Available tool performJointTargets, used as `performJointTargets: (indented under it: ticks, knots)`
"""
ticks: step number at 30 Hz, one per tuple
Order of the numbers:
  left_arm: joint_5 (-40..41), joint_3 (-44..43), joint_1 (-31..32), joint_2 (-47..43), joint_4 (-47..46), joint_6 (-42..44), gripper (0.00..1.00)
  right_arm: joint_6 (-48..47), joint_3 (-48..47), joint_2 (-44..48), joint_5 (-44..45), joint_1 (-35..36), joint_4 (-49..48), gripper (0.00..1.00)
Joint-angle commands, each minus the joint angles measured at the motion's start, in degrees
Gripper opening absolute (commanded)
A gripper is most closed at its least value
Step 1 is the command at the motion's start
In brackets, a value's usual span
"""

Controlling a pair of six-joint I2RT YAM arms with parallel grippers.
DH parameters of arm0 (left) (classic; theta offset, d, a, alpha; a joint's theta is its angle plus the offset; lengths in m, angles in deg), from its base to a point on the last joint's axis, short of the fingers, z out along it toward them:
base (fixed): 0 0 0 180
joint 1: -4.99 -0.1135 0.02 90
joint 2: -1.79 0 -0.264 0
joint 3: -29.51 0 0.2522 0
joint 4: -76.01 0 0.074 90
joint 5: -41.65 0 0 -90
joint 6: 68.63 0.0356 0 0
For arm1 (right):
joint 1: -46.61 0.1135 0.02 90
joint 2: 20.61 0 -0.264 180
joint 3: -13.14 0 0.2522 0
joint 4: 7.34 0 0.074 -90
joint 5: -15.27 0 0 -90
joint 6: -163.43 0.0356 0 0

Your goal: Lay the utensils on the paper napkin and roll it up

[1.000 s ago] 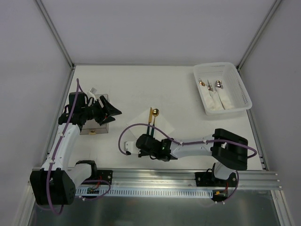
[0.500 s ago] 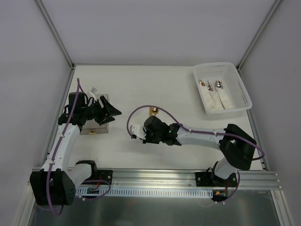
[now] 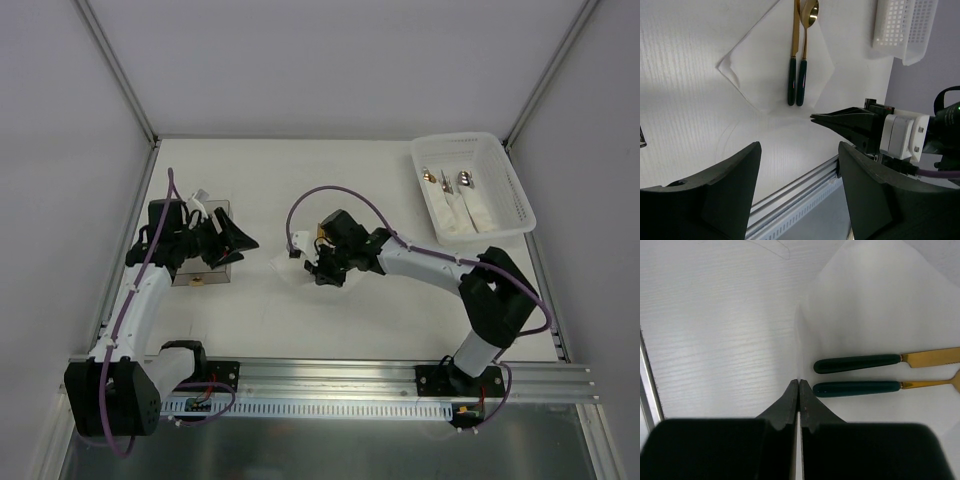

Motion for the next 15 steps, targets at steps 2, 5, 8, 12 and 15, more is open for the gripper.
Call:
performJointTargets:
  ticks: [2,5,8,12,15]
  knots:
    - [0.9,1.09,0.72,-0.19,-0.78,1.77,0.63,1.41,-4.34,-3.04,-9.08,-2.7,4.0,0.0]
    - [3.44,1.27,5.1,1.39,-0.78,1.5,0.62,1.85,-5.74,-5.15,-12.33,-4.64,5.06,0.0]
    - [9.23,0.13,12.55,3.85,-0.78,1.68,0.62,2.03,-6.45,-6.38,-14.71,-6.31,5.5,0.0]
    - [13.37,-0.75,17.94,8.07,-2.36,0.98,0.56,1.77,-7.33,-7.7,-16.65,-7.71,6.02,0.0]
    - [14.43,0.21,19.79,10.27,-6.22,1.15,0.49,1.5,-8.56,-8.84,-18.14,-8.68,7.25,0.0]
